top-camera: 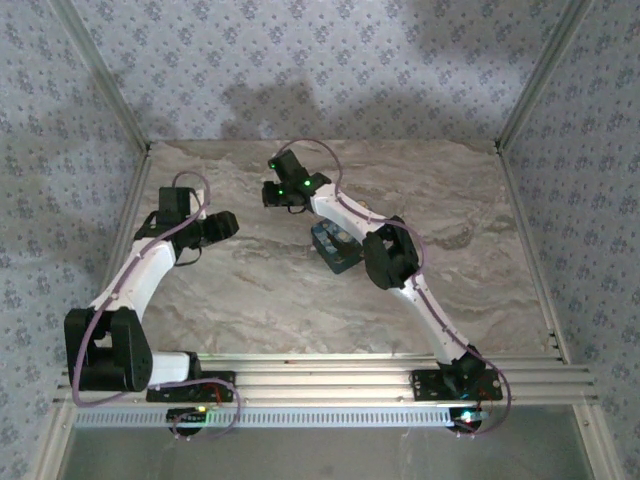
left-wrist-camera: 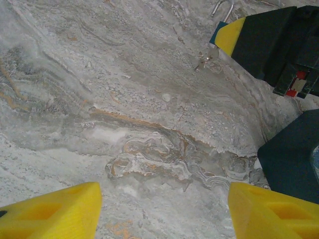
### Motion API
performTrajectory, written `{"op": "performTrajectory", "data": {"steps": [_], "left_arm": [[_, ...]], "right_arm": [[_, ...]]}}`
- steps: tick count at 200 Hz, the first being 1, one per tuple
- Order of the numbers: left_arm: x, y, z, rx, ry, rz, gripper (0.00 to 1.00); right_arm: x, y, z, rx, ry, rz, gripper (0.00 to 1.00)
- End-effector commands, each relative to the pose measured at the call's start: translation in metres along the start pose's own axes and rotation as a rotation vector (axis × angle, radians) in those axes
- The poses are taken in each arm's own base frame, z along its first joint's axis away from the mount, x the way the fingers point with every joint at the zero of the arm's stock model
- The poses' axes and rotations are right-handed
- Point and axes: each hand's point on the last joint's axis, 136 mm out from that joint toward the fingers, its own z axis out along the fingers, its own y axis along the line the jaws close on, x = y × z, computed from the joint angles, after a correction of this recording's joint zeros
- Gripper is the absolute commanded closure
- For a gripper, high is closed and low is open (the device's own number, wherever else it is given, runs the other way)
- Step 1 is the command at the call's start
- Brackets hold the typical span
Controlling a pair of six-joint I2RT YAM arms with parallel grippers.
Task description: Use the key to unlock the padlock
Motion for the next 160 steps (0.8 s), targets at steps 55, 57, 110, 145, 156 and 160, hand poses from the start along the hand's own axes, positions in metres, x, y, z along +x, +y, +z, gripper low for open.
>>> {"op": "performTrajectory", "data": {"steps": [55, 57, 110, 145, 156, 160], "left_arm": [[-0.011, -0.012, -0.018, 0.021, -0.002, 0.040, 0.30], [-0.012, -0.012, -0.019, 0.023, -0.004, 0.041, 0.30], [-0.020, -0.019, -0.046, 0.015, -0.066, 0.099, 0.14], [-0.028, -0.013, -0.063, -0.047, -0.142, 0.166, 0.02], [-0.030, -0.008, -0.066, -0.080, -0.168, 0.187, 0.02], [-0.031, -0.005, -0.066, -0.097, -0.178, 0.196, 0.02]], "right_arm": [[-0.002, -0.005, -0.005, 0.021, 0.006, -0.008, 0.57], [-0.004, -0.004, -0.007, 0.020, 0.004, -0.009, 0.56], [-0.055, 0.031, -0.095, -0.009, -0.076, -0.121, 0.44], [-0.069, 0.033, -0.173, 0.052, -0.136, -0.213, 0.29], [-0.069, 0.021, -0.195, 0.093, -0.164, -0.215, 0.25], [-0.070, 0.016, -0.206, 0.106, -0.181, -0.213, 0.24]]}}
